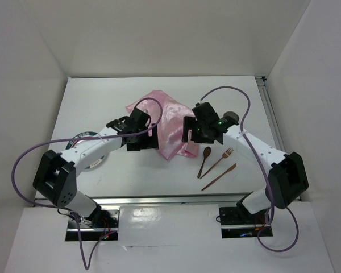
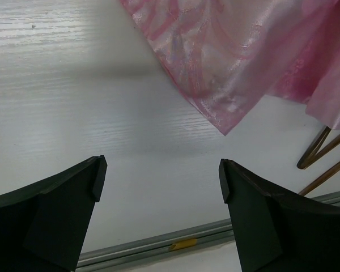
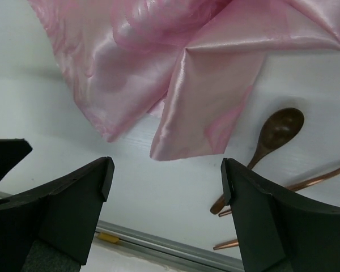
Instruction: Set the dinner table for one person
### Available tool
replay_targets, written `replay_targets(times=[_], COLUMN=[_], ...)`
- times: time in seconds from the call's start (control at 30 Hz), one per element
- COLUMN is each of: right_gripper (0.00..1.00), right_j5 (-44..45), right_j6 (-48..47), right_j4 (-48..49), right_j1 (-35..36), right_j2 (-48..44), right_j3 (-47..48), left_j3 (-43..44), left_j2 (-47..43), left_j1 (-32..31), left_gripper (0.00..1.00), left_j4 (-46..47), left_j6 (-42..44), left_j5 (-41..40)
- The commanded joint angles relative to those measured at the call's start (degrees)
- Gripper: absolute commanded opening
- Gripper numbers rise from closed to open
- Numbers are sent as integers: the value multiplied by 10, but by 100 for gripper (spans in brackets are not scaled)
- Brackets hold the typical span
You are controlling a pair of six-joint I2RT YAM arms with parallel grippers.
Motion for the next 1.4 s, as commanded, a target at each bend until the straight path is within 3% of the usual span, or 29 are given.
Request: replay_targets(times=[0.0,0.1,0.23,0.27,0.33,0.37,0.5,0.67,0.73,0.87,1.13,1.27,1.37], right_gripper=[89,87,72,57,41,26,2,0,0,0,0,0,0], right_j5=[10,10,53,59,76,83,96,90,56,24,17,6,0], right_j6=[9,3,23,29,29,29,28,28,17,17,12,6,6], right_j4=[39,65,45,40,34,28,28,22,36,59,59,54,59], right_j1=[9,9,9,9,9,9,9,-7,-13,-31,-49,-61,-61], right_j2=[46,93,156,163,168,158,117,76,64,27,10,5,5], right_j3=[15,38,71,77,77,77,54,17,0,-47,-59,-59,-59], left_j3=[22,29,18,13,13,13,13,19,10,-1,12,-42,-30], left_j2=[5,16,17,23,31,41,71,109,115,129,172,140,163], left_j1=[3,3,3,3,3,3,-18,-47,-52,-59,-59,-59,-59], left_gripper=[100,100,100,98,94,90,88,87,83,84,84,86,84], left_j4=[19,35,50,50,50,50,50,63,98,132,115,142,151], left_j6=[-25,-25,-30,-36,-36,-36,-86,-140,-154,-177,-195,-207,-207], left_j5=[16,45,63,69,77,83,88,69,100,100,59,47,54])
